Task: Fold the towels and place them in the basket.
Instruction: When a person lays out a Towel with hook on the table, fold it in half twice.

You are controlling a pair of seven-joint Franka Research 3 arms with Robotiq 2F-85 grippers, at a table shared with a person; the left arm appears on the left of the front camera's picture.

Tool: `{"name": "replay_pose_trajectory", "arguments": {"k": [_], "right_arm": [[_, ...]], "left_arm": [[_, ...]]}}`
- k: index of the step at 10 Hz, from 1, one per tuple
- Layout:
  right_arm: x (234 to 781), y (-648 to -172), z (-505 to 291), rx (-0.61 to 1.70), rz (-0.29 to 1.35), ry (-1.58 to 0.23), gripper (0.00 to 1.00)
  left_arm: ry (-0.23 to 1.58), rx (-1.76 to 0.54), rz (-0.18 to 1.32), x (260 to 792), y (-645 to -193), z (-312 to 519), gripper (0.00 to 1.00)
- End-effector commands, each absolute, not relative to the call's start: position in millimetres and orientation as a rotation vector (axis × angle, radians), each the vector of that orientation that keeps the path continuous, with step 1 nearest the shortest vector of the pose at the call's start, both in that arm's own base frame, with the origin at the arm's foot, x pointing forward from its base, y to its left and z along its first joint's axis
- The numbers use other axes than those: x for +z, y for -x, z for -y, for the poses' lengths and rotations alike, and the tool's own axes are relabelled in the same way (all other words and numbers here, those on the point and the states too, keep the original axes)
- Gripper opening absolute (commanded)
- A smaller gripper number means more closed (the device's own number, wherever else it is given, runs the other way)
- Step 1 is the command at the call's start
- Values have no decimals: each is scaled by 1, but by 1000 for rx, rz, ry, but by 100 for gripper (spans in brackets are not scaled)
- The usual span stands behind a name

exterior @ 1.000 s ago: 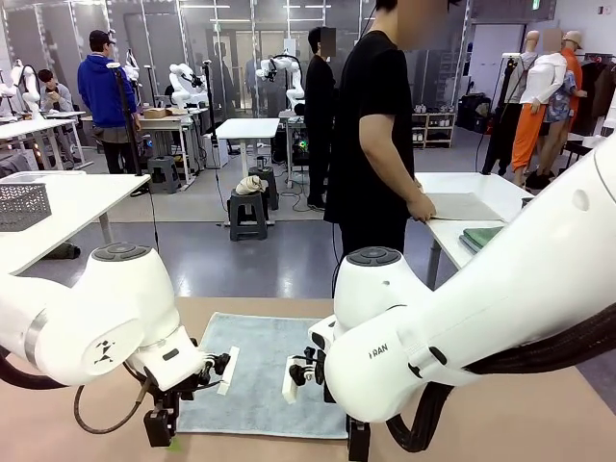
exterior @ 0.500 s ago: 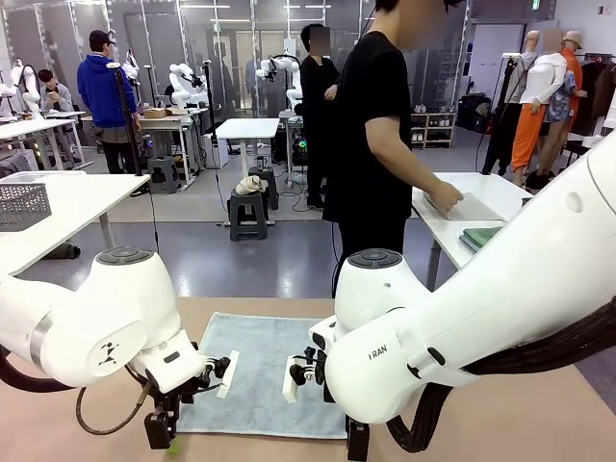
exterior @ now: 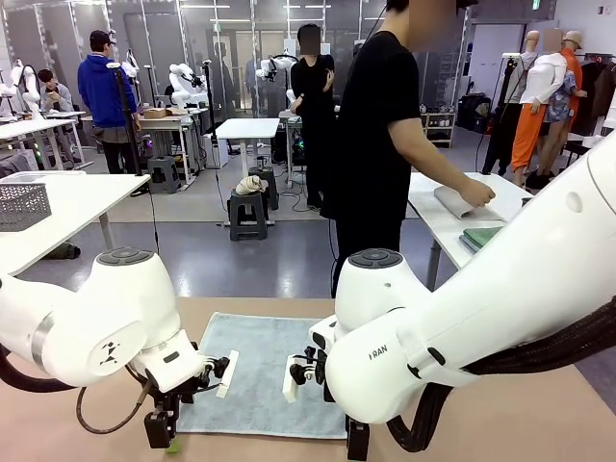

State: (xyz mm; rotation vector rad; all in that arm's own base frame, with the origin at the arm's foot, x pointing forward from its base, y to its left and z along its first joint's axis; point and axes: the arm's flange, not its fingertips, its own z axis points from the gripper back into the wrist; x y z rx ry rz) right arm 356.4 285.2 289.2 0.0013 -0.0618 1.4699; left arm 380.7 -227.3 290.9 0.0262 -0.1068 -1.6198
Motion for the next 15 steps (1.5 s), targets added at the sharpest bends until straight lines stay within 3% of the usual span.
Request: {"name": "replay_pose_trajectory", "arguments": {"k": [1,4,5,6,7,8,9,10,11,12,13,14,15], "right_arm": [[286,-355,-281,1476,78,-22,100],[286,-354,-281,1476,76,-22,100],[286,-354,-281,1479,73,-24,100],[287,-354,-281,1478,75,-22,80],[288,-354,-281,1475,76,-22,80],[288,-354,-281,1473,83,-20,60],[289,-354,-281,1470,86,-19,75],[291,-355,-282,1467,89,-13,40],[292,-356,-283,1466,91,-5,55],[294,-356,-283,1467,90,2,20],[295,-356,-284,1468,92,7,35],[297,-357,-284,1470,96,12,0],[298,-357,-285,1471,99,18,15]], "left_arm": [[-47,-1638,118,288,-386,230,100],[-42,-1636,117,287,-386,230,100],[-48,-1635,112,287,-387,230,89],[-46,-1634,115,288,-386,230,80],[-47,-1634,118,289,-386,230,69],[-47,-1636,121,291,-385,231,60],[-49,-1636,120,292,-385,232,49],[-51,-1637,117,293,-385,232,40],[-51,-1636,116,293,-386,232,30],[-53,-1635,116,294,-386,232,20],[-54,-1635,115,294,-386,232,10],[-56,-1635,114,294,-386,233,0],[-58,-1637,113,295,-387,233,0]]}}
